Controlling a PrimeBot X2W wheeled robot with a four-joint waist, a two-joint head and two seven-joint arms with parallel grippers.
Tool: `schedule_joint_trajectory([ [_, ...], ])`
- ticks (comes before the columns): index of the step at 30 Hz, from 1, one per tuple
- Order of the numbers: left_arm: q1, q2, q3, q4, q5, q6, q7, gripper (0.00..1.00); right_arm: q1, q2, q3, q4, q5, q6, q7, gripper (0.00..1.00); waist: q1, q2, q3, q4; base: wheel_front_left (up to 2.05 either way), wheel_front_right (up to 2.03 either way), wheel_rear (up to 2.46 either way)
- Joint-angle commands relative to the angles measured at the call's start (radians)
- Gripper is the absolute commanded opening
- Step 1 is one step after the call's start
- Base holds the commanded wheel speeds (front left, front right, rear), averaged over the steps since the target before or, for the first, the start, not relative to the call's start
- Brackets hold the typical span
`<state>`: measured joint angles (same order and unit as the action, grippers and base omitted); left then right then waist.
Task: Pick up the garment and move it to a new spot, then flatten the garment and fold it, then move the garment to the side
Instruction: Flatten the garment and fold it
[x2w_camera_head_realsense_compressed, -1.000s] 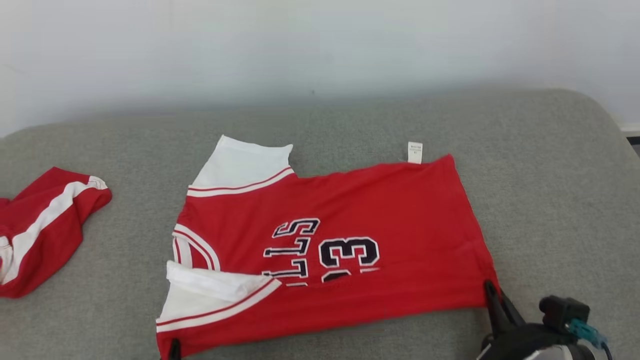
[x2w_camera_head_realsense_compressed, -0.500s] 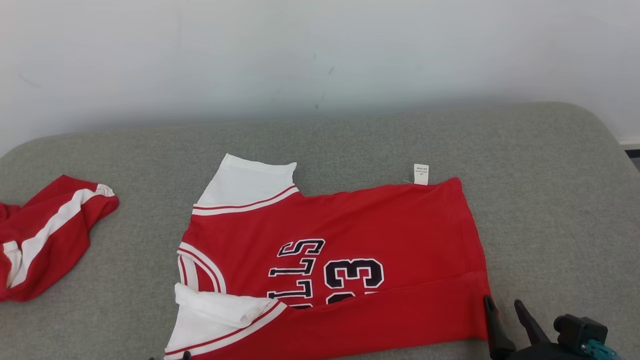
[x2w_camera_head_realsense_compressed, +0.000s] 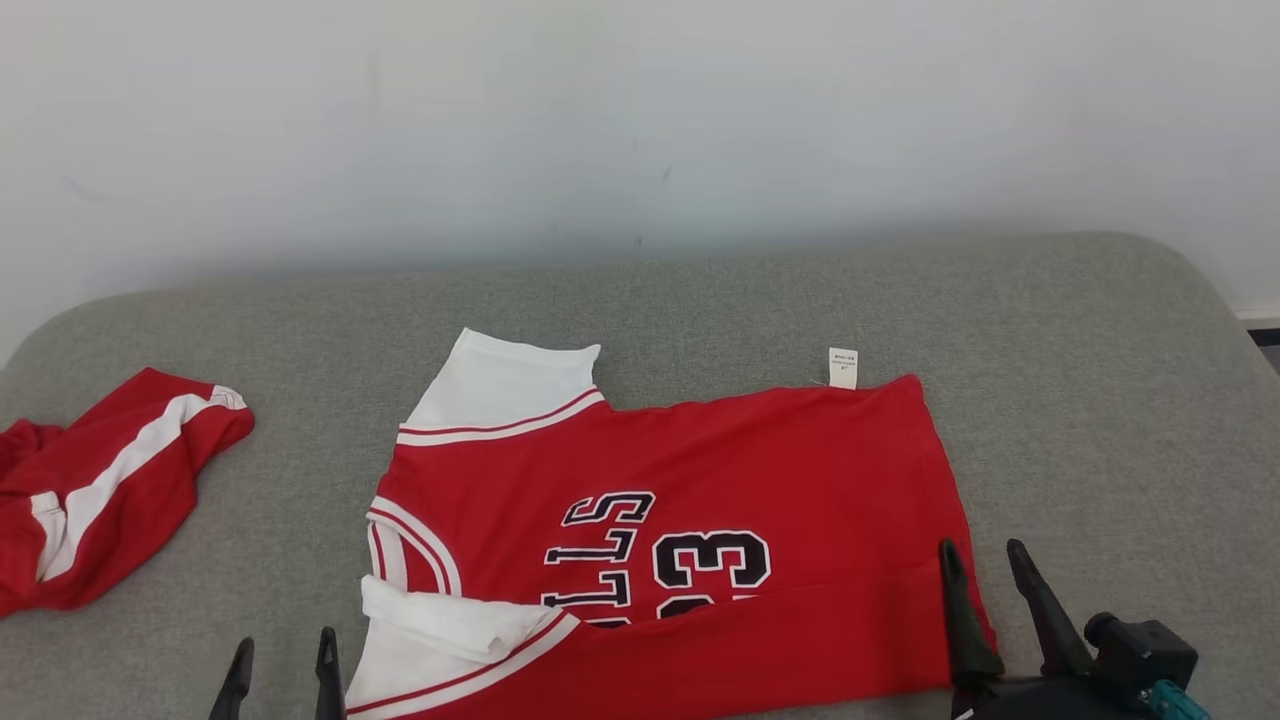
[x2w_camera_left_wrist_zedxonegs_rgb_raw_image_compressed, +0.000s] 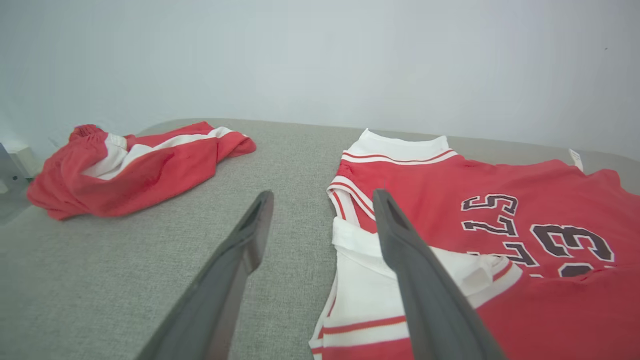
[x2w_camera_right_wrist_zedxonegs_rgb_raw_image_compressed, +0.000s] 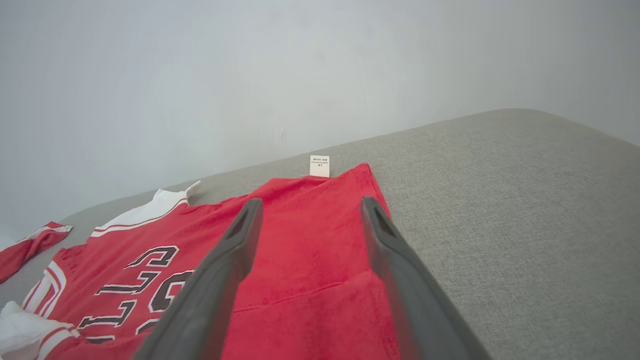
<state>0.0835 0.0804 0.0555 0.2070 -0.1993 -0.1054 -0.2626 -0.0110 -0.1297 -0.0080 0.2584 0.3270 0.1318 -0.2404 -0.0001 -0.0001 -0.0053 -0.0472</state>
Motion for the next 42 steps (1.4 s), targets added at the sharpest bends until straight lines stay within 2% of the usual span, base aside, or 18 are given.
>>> schedule_joint_trajectory([
  [1, -0.018, 0.001, 0.009, -0.003, 0.016, -0.001, -0.003, 1.00, -0.008, 0.001, 0.016, -0.001, -0.018, -0.002, -0.011, 1.00, 0.0001, 0.0001, -0.003, 0.002, 0.00, 0.00, 0.00],
  [5, -0.038, 0.000, 0.037, -0.015, 0.054, -0.001, -0.003, 1.00, -0.015, 0.001, 0.032, -0.016, -0.056, -0.002, -0.025, 1.00, 0.0001, 0.0001, -0.007, 0.000, 0.00, 0.00, 0.00],
  [13, 0.006, -0.008, 0.076, -0.062, 0.117, 0.003, -0.003, 1.00, 0.024, 0.016, 0.038, -0.132, -0.133, -0.002, -0.024, 1.00, 0.0001, 0.0001, -0.002, -0.008, 0.00, 0.00, 0.00],
  [29, 0.054, 0.010, 0.109, -0.077, 0.103, -0.022, -0.003, 1.00, 0.042, 0.040, 0.008, -0.116, -0.170, -0.002, -0.024, 1.00, 0.0001, 0.0001, 0.015, -0.004, 0.00, 0.00, 0.00],
  [36, -0.012, 0.055, 0.090, -0.062, 0.087, -0.024, -0.003, 1.00, -0.036, 0.035, -0.022, -0.062, -0.144, -0.002, -0.024, 1.00, 0.0001, 0.0001, 0.048, -0.021, 0.00, 0.00, 0.00],
  [42, -0.181, 0.170, -0.015, 0.001, 0.036, -0.024, -0.003, 1.00, -0.202, 0.007, -0.035, 0.088, -0.132, -0.002, -0.024, 1.00, 0.0001, 0.0001, 0.118, -0.038, 0.00, 0.00, 0.00],
])
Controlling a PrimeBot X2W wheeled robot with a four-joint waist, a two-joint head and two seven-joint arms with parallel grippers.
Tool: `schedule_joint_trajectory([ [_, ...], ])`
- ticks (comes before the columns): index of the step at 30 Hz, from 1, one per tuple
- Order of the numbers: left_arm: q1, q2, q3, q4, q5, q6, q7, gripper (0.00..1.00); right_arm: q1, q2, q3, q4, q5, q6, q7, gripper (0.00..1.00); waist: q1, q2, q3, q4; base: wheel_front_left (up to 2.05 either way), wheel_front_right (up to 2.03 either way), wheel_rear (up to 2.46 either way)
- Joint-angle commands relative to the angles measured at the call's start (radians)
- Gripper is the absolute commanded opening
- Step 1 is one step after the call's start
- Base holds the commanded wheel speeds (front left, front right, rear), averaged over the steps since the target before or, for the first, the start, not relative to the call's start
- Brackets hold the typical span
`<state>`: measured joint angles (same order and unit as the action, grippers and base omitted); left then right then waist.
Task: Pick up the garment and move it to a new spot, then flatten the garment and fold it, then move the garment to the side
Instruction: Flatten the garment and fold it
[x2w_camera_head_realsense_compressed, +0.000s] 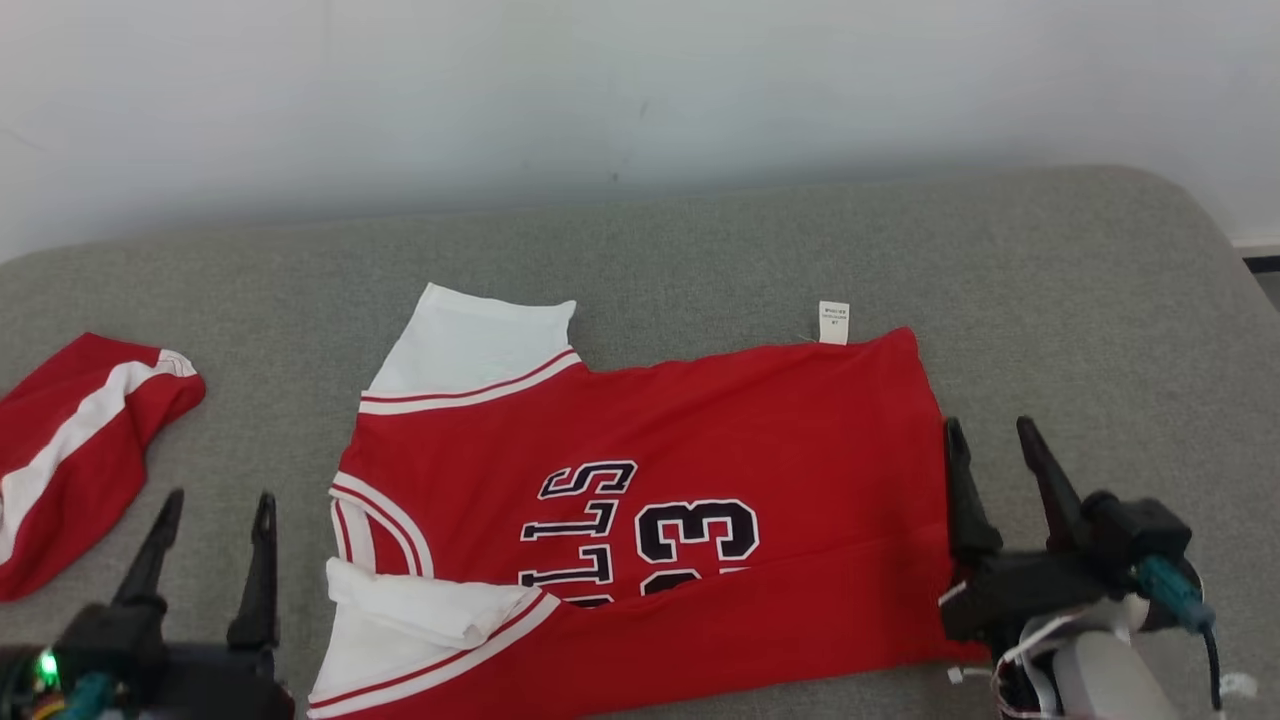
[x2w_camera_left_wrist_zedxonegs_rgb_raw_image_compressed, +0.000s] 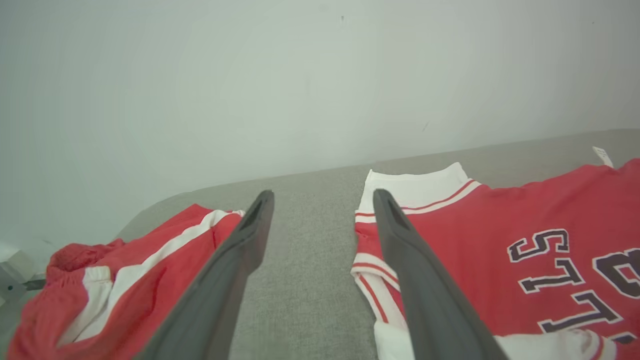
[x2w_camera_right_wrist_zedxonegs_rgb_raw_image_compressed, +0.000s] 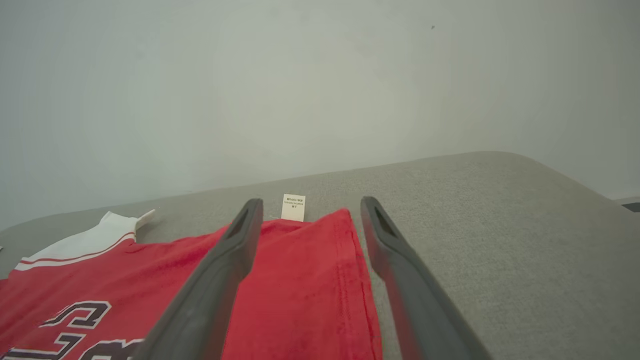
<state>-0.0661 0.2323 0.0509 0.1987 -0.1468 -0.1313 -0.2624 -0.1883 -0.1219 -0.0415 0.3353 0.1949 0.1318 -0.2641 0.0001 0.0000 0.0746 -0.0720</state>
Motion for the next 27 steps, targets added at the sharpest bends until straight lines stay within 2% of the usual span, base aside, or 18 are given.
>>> schedule_joint_trajectory([
  [1, -0.072, 0.038, -0.037, 0.026, -0.040, 0.002, 0.000, 1.00, -0.062, -0.003, -0.007, 0.037, 0.004, -0.002, 0.002, 1.00, -0.0001, 0.0000, 0.052, -0.017, 0.00, 0.00, 0.00],
  [10, -0.462, 0.257, -0.255, 0.151, -0.223, 0.002, 0.109, 1.00, -0.373, -0.021, 0.003, 0.239, -0.011, -0.002, 0.048, 1.00, -0.0001, 0.0000, 0.214, -0.065, 0.00, 0.00, 0.00],
  [14, -0.609, 0.319, -0.330, 0.196, -0.310, 0.002, 0.154, 1.00, -0.481, -0.023, 0.012, 0.316, -0.023, -0.002, 0.063, 1.00, -0.0001, 0.0000, 0.281, -0.088, 0.00, 0.00, 0.00],
  [19, -0.743, 0.376, -0.425, 0.261, -0.408, 0.002, 0.213, 1.00, -0.591, -0.018, 0.027, 0.392, -0.030, -0.002, 0.069, 1.00, -0.0001, 0.0000, 0.342, -0.117, 0.00, 0.00, 0.00],
  [22, -0.788, 0.387, -0.454, 0.290, -0.447, 0.002, 0.230, 1.00, -0.626, -0.013, 0.040, 0.416, -0.036, -0.002, 0.069, 1.00, -0.0001, 0.0000, 0.361, -0.129, 0.00, 0.00, 0.00],
  [27, -0.902, 0.407, -0.581, 0.394, -0.519, 0.002, 0.272, 1.00, -0.726, 0.009, 0.096, 0.501, -0.039, -0.002, 0.104, 1.00, -0.0001, 0.0000, 0.401, -0.162, 0.00, 0.00, 0.00],
])
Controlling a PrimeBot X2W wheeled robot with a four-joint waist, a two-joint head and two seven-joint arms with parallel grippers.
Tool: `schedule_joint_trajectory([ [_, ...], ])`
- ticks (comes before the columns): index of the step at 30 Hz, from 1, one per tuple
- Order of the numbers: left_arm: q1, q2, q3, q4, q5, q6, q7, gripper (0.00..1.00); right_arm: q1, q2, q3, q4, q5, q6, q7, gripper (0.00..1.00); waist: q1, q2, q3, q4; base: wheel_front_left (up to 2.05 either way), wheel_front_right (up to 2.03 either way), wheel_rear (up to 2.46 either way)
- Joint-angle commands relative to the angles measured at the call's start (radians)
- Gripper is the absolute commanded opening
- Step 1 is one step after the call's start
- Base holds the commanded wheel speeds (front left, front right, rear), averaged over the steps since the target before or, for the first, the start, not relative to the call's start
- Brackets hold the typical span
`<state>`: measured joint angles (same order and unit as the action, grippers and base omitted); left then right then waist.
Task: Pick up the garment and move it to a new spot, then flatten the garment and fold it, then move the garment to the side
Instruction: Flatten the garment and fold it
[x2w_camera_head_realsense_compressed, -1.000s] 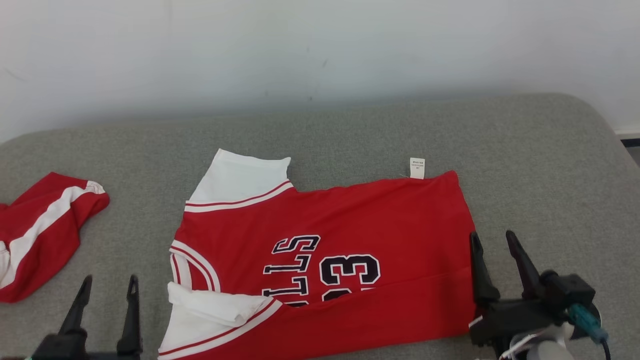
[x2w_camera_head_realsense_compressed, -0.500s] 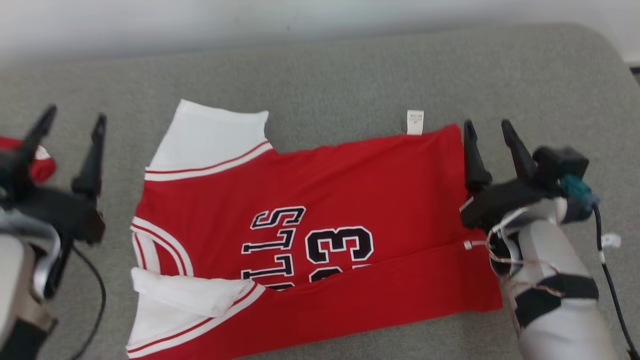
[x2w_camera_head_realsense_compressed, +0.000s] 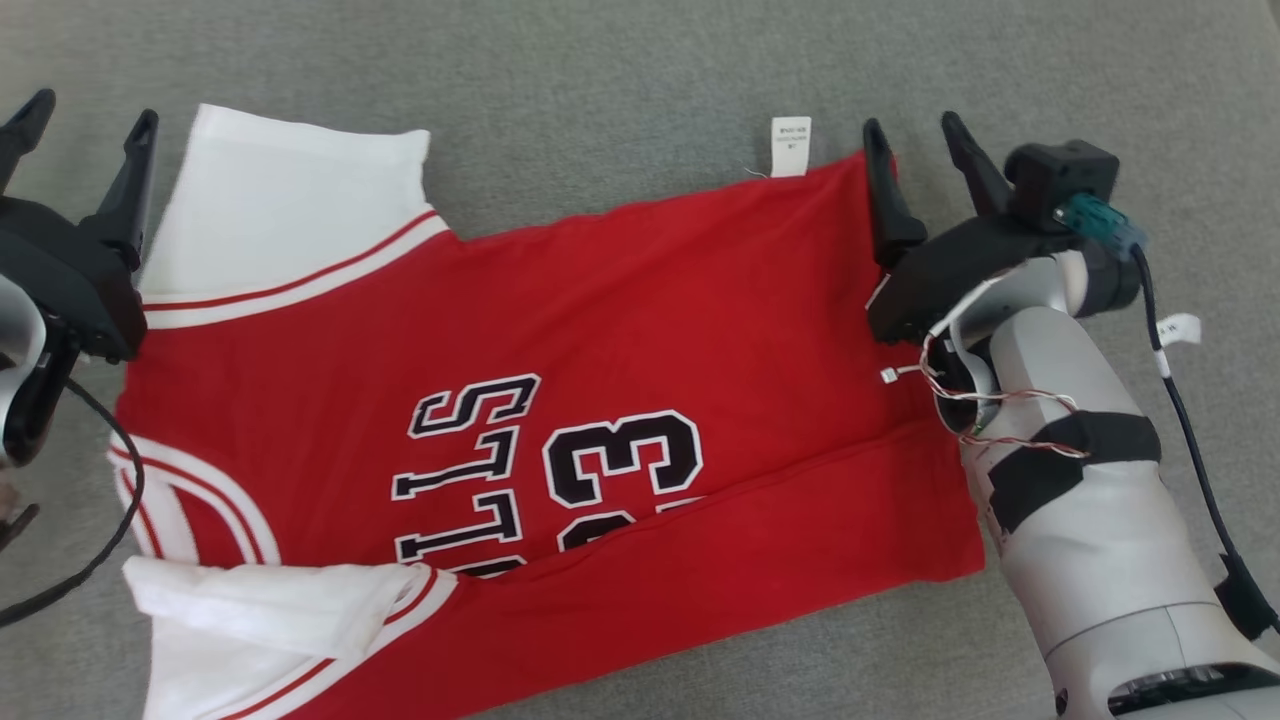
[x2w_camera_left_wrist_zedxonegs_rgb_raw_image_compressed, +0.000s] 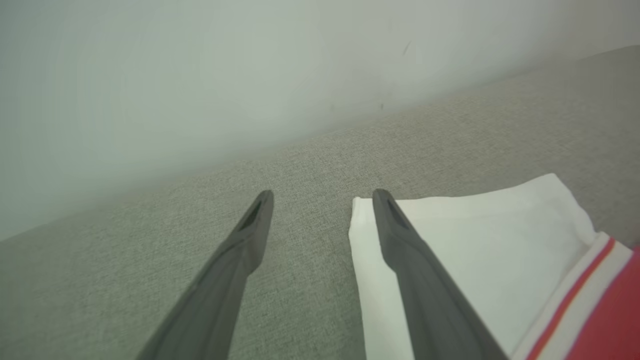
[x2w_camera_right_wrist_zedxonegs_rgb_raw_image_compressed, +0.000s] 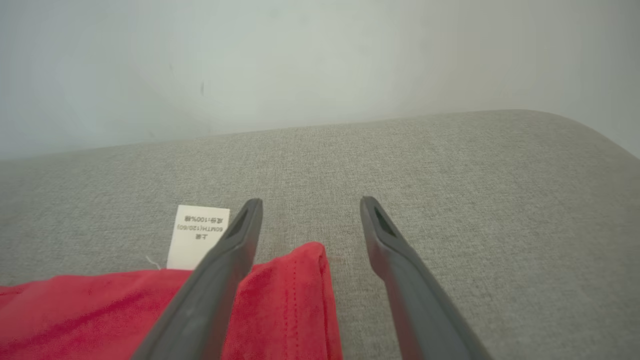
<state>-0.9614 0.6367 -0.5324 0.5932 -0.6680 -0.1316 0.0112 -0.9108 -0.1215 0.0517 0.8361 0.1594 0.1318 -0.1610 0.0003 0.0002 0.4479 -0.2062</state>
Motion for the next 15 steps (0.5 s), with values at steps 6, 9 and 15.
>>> schedule_joint_trajectory([
  [6, -0.075, -0.006, -0.091, 0.079, -0.048, 0.002, 0.013, 1.00, -0.058, 0.024, 0.040, 0.047, 0.005, -0.002, 0.007, 1.00, -0.0003, -0.0002, 0.038, -0.048, 0.00, 0.00, 0.00],
  [9, -0.098, -0.007, -0.131, 0.112, -0.065, 0.002, 0.019, 1.00, -0.073, 0.030, 0.060, 0.071, 0.011, -0.002, 0.015, 1.00, -0.0003, -0.0002, 0.041, -0.055, 0.00, 0.00, 0.00],
  [15, -0.136, -0.013, -0.175, 0.170, -0.126, 0.002, 0.031, 1.00, -0.097, 0.041, 0.087, 0.118, 0.019, -0.002, 0.033, 1.00, -0.0003, -0.0002, 0.047, -0.064, 0.00, 0.00, 0.00],
])
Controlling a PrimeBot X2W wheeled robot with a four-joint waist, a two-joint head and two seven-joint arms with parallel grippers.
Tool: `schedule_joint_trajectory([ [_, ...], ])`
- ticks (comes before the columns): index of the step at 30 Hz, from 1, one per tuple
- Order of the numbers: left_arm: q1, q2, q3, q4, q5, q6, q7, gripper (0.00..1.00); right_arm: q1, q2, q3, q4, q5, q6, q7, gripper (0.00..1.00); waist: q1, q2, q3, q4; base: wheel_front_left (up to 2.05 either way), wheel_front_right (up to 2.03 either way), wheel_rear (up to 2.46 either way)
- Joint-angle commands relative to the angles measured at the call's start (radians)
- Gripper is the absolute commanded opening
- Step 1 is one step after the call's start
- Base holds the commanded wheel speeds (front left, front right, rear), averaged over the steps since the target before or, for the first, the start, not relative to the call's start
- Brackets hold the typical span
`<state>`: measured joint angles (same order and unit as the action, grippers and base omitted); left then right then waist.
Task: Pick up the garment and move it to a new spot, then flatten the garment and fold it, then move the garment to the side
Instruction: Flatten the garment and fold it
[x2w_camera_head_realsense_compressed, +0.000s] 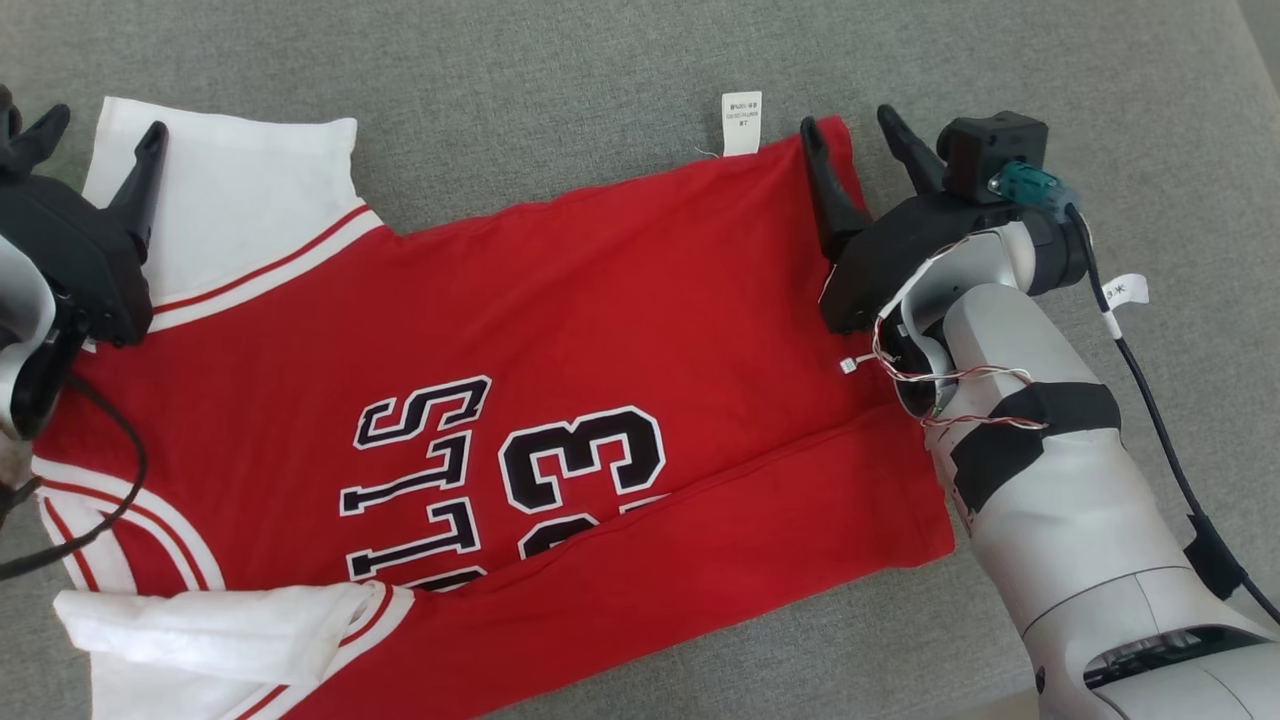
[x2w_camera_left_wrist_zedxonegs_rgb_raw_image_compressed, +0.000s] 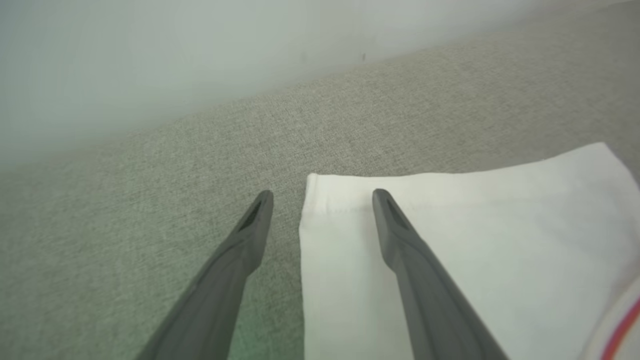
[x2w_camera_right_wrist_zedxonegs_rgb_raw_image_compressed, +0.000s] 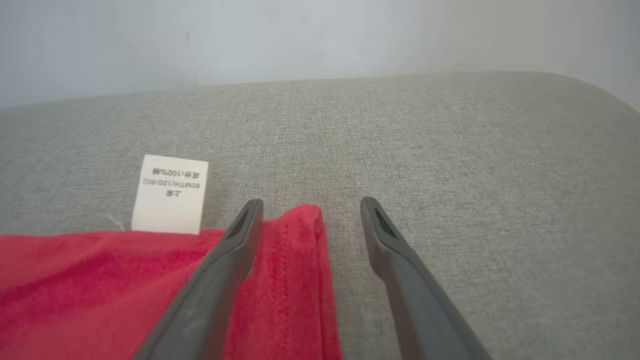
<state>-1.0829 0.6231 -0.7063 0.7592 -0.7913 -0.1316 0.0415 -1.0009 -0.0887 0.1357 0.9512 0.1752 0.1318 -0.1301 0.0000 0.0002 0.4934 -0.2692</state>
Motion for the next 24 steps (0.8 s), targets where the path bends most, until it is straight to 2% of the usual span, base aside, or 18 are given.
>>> schedule_joint_trajectory([
  [1, -0.018, 0.000, -0.013, 0.011, -0.007, 0.002, 0.004, 1.00, -0.010, 0.011, 0.009, 0.013, 0.004, -0.002, 0.011, 1.00, 0.0000, -0.0002, 0.004, -0.001, 0.00, 0.00, 0.00],
  [7, -0.037, -0.019, -0.056, 0.048, -0.065, 0.002, 0.029, 1.00, -0.033, 0.016, 0.032, 0.038, 0.016, -0.002, 0.012, 1.00, 0.0000, -0.0002, 0.015, 0.001, 0.00, 0.00, 0.00],
  [8, -0.040, -0.019, -0.060, 0.053, -0.074, 0.002, 0.031, 1.00, -0.037, 0.017, 0.035, 0.043, 0.017, -0.002, 0.013, 0.91, 0.0000, -0.0002, 0.017, 0.000, 0.00, 0.00, 0.00],
  [9, -0.041, -0.017, -0.066, 0.063, -0.083, 0.002, 0.039, 0.87, -0.042, 0.019, 0.037, 0.050, 0.020, -0.002, 0.020, 0.45, 0.0000, -0.0002, 0.019, -0.002, 0.00, 0.00, 0.00],
  [10, -0.042, -0.014, -0.075, 0.072, -0.085, 0.002, 0.043, 0.31, -0.048, 0.021, 0.040, 0.057, 0.021, -0.002, 0.025, 0.00, 0.0000, -0.0002, 0.021, -0.003, 0.00, 0.00, 0.00],
  [11, -0.046, -0.011, -0.081, 0.085, -0.087, 0.002, 0.043, 0.19, -0.054, 0.022, 0.042, 0.062, 0.024, -0.002, 0.029, 0.00, 0.0000, -0.0002, 0.024, -0.003, 0.00, 0.00, 0.00],
  [12, -0.044, -0.012, -0.085, 0.096, -0.100, 0.002, 0.053, 0.00, -0.061, 0.023, 0.043, 0.067, 0.026, -0.002, 0.026, 0.00, 0.0000, -0.0002, 0.026, -0.004, 0.00, 0.00, 0.00],
  [15, -0.050, -0.014, -0.098, 0.106, -0.113, 0.002, 0.040, 0.00, -0.078, 0.025, 0.044, 0.073, 0.027, -0.002, 0.000, 0.00, 0.0000, -0.0002, 0.026, -0.001, 0.00, 0.00, 0.00],
  [24, -0.049, -0.035, -0.115, 0.078, -0.149, 0.002, -0.109, 0.00, -0.048, -0.003, 0.055, 0.100, 0.031, -0.002, -0.080, 0.00, 0.0000, -0.0002, -0.046, 0.032, 0.00, 0.00, 0.00],
])
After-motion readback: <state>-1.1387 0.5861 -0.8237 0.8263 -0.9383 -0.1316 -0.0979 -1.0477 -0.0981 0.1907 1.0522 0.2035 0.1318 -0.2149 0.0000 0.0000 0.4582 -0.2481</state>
